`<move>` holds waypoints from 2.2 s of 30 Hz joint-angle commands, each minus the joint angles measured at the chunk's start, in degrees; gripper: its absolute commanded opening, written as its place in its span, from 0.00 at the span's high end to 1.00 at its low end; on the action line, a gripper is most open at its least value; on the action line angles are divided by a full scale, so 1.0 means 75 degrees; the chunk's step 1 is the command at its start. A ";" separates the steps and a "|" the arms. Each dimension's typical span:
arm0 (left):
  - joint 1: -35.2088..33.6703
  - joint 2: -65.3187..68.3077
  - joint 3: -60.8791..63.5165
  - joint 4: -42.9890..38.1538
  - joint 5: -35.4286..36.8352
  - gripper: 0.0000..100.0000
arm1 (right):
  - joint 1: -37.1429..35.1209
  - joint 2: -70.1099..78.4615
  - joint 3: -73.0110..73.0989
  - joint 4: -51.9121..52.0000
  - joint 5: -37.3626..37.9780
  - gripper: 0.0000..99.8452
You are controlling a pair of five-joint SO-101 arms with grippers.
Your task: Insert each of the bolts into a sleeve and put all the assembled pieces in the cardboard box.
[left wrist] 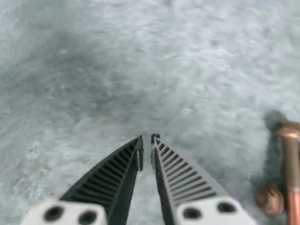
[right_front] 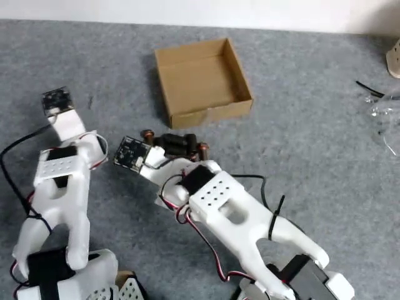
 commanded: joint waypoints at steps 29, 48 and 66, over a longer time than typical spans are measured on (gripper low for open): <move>-0.0322 -0.0053 -0.0088 -0.0152 0.0176 0.95 | 0.0451 0.1846 0.0451 -0.1260 0.0410 0.79; -0.0311 -0.0041 -0.0088 -0.0152 0.0176 0.95 | 0.0826 0.1284 0.0346 -0.1260 -0.0152 1.00; 0.2362 -0.0018 0.0053 -0.0598 -0.0199 0.82 | 0.2362 -0.3546 0.1987 -0.1342 -0.1207 1.00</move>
